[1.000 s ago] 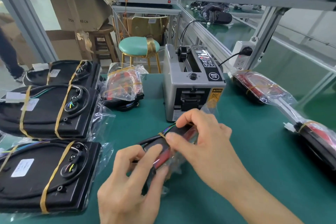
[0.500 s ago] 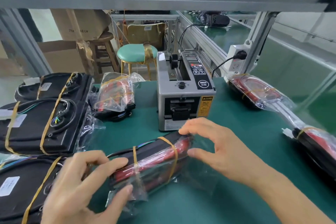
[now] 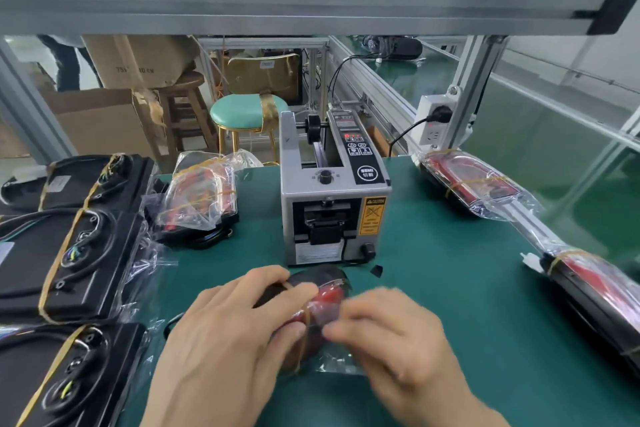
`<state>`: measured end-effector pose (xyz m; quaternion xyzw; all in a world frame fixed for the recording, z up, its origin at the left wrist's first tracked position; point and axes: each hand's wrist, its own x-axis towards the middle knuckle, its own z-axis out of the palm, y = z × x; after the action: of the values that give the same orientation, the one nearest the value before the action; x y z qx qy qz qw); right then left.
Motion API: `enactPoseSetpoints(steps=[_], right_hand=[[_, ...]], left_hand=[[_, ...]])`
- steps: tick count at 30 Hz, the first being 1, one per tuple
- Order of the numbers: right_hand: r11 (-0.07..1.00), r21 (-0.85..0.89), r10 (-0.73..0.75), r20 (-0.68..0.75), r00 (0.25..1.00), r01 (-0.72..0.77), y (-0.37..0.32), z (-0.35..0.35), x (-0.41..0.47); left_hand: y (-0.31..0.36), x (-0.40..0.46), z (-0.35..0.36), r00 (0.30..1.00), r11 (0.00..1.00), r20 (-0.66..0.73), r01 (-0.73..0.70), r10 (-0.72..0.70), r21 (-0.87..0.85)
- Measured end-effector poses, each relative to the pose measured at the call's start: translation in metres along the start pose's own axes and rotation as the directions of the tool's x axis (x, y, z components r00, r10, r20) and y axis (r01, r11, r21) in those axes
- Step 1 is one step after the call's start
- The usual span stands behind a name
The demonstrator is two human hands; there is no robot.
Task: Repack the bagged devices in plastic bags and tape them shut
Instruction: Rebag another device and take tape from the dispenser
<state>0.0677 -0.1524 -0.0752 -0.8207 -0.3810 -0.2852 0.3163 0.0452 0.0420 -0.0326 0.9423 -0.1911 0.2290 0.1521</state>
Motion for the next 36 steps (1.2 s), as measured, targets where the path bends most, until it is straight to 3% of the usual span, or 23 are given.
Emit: enactPoseSetpoints(steps=[2, 3, 5, 7, 9, 11, 17, 20, 25, 30, 33, 36], right_hand=[[0.971, 0.221, 0.087, 0.042, 0.995, -0.094, -0.008, -0.001, -0.003], [0.899, 0.365, 0.240, 0.055, 0.969, -0.243, -0.010, -0.005, 0.002], [0.655, 0.529, 0.627, 0.017, 0.779, -0.539, -0.004, -0.009, 0.016], [0.462, 0.546, 0.834, -0.001, 0.551, -0.699, 0.012, -0.004, 0.031], [0.319, 0.566, 0.910, 0.041, 0.413, -0.760, 0.022, 0.006, 0.049], [0.210, 0.594, 0.943, 0.087, 0.321, -0.776, 0.028, 0.016, 0.062], [-0.043, 0.627, 0.979, 0.182, 0.092, -0.778, 0.035, 0.035, 0.078], [-0.097, 0.665, 0.983, 0.181, 0.033, -0.741, 0.032, 0.040, 0.084], [-0.169, 0.728, 0.983, 0.173, -0.060, -0.665, 0.027, 0.042, 0.095], [-0.229, 0.744, 0.973, 0.182, -0.140, -0.628, 0.026, 0.046, 0.102], [-0.271, 0.768, 0.961, 0.250, -0.119, -0.580, 0.028, 0.047, 0.100], [-0.324, 0.775, 0.927, 0.376, -0.017, -0.543, 0.033, 0.036, 0.089]], left_hand=[[-0.003, -0.003, -0.004, 0.999, 1.000, 0.028, -0.017, 0.017, -0.016], [-0.005, -0.005, -0.007, 0.999, 1.000, 0.037, -0.007, 0.008, -0.022], [-0.007, -0.008, -0.009, 0.999, 0.999, 0.029, 0.014, -0.013, -0.031], [-0.008, -0.008, -0.009, 1.000, 0.999, -0.003, 0.013, -0.013, -0.042], [-0.007, -0.007, -0.008, 0.999, 0.999, -0.024, -0.041, 0.041, 0.000], [-0.008, -0.006, -0.007, 0.993, 0.991, -0.015, -0.112, 0.113, 0.071], [-0.021, -0.018, -0.004, 0.990, 0.998, 0.133, -0.046, 0.040, 0.039], [-0.020, -0.019, -0.008, 0.994, 0.999, 0.103, -0.031, 0.029, 0.023], [-0.007, -0.018, -0.013, 0.996, 0.998, -0.091, 0.007, -0.013, -0.060], [-0.006, -0.017, -0.013, 0.994, 1.000, -0.106, 0.003, -0.005, -0.026], [-0.007, -0.019, -0.011, 0.996, 0.999, -0.091, 0.018, -0.021, -0.036], [-0.007, -0.020, -0.011, 0.995, 0.999, -0.092, 0.028, -0.032, -0.041]])
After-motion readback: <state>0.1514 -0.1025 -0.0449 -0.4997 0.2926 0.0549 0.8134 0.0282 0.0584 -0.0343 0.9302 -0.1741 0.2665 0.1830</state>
